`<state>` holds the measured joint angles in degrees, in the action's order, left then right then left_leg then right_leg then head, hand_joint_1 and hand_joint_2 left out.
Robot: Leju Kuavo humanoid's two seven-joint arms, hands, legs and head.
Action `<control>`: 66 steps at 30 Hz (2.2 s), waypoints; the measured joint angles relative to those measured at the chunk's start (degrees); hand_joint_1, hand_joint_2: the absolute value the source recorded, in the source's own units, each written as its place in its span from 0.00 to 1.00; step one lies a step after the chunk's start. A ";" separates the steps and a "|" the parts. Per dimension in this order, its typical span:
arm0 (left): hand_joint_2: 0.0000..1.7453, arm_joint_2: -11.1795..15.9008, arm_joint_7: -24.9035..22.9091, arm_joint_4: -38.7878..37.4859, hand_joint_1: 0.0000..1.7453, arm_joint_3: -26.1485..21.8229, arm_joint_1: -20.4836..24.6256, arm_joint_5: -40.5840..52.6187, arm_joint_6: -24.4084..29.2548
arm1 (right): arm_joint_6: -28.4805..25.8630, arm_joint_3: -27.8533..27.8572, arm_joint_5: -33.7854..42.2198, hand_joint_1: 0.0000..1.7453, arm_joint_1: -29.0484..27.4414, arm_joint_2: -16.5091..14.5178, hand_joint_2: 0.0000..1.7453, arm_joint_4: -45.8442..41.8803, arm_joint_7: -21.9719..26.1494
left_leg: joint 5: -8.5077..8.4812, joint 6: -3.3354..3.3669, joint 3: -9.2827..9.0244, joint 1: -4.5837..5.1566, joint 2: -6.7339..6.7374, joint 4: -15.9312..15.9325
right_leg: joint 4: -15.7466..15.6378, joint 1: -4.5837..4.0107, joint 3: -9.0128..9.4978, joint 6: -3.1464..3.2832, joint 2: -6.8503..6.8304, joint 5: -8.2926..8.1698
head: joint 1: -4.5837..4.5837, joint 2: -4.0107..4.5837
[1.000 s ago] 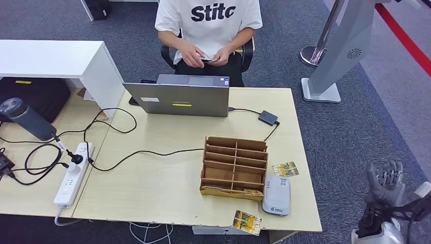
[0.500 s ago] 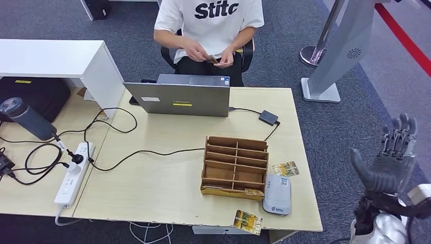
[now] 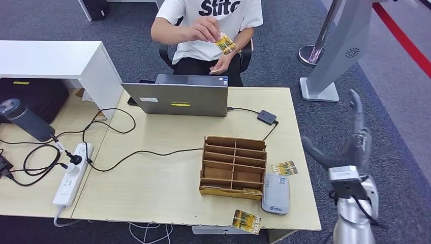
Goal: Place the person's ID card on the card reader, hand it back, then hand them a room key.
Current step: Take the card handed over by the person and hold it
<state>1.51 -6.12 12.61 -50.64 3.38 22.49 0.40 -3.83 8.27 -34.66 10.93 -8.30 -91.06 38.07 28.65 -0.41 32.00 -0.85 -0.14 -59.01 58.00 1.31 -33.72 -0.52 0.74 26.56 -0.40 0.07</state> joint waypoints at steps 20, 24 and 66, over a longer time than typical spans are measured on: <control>1.00 1.08 0.00 0.00 0.00 3.45 1.03 11.74 -4.43 | -16.60 -23.24 -33.62 0.00 38.25 0.65 1.00 46.82 -28.41 | -0.30 -0.15 0.16 0.00 -0.13 -0.03 | 0.03 0.00 -0.19 0.07 -0.07 -0.29 | 0.01 0.00; 1.00 1.08 0.01 -0.02 0.00 3.45 1.03 11.76 -5.01 | -16.41 -23.24 -34.12 0.00 39.04 0.13 1.00 49.83 -28.50 | -0.30 -0.15 0.21 0.00 -0.12 -0.03 | 0.04 0.00 -0.26 0.07 -0.07 -0.29 | 0.01 0.00; 1.00 1.46 -1.71 -0.11 0.00 3.43 0.99 14.09 -3.84 | -15.10 -22.70 -31.84 1.00 39.59 -0.52 1.00 53.34 -24.20 | -0.31 -0.15 0.24 0.00 -0.11 -0.04 | 0.04 0.00 -0.33 0.08 -0.06 -0.29 | 0.01 0.00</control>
<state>2.97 -7.82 12.50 -47.21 4.37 36.57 -3.43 -18.92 -14.43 -66.50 50.52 -8.81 -37.72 13.87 28.34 -0.56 32.25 -0.85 -0.25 -59.05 58.04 1.31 -34.05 -0.45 0.69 26.27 -0.39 0.07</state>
